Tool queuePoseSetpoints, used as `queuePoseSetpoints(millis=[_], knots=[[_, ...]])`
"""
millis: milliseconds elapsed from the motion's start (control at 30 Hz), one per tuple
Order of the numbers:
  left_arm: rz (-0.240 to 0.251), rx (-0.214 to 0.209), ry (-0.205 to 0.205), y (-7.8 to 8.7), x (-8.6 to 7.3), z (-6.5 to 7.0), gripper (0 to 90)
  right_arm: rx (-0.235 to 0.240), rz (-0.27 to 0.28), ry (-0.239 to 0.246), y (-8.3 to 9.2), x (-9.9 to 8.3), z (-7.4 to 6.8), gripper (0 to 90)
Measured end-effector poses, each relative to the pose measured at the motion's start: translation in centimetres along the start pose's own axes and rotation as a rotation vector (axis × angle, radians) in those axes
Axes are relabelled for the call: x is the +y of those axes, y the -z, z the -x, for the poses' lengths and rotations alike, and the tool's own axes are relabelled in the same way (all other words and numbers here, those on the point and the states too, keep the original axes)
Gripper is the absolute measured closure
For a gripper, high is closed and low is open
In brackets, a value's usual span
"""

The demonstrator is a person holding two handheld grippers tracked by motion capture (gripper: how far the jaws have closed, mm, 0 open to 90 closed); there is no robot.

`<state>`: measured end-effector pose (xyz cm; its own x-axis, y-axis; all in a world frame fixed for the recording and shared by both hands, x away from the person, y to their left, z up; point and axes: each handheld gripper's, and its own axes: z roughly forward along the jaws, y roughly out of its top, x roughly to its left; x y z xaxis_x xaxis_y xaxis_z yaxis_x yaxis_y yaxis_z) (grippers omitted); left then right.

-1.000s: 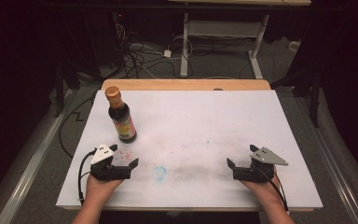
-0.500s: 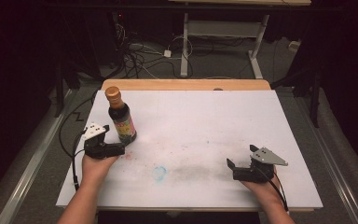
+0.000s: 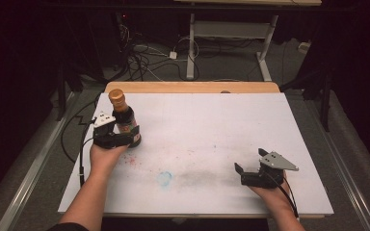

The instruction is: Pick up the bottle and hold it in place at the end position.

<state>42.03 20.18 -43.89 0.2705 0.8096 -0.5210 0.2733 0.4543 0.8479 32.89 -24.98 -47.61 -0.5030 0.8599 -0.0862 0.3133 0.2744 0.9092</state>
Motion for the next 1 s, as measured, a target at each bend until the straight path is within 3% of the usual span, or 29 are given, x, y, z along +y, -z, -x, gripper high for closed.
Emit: queuePoseSetpoints(millis=[200, 333, 700, 1000], knots=[[0.011, -0.004, -0.005, -0.6, 0.0, -0.2, 15.2, -0.002, 0.002, 0.011, 0.1, 0.1, -0.1, 0.4], [0.027, 0.0, -0.028, -0.5, 0.0, 0.1, 26.6, -0.014, 0.001, 0.018, 0.2, 0.0, 0.0, 0.4], [0.013, 0.002, -0.057, -0.5, 0.2, 0.3, 29.2, -0.015, 0.011, 0.007, 0.4, 0.1, 0.2, 0.4], [0.022, -0.062, -0.056, -0.5, 0.7, 2.2, 29.2, -0.015, 0.023, 0.001, 0.5, 0.2, 0.4, 0.4]])
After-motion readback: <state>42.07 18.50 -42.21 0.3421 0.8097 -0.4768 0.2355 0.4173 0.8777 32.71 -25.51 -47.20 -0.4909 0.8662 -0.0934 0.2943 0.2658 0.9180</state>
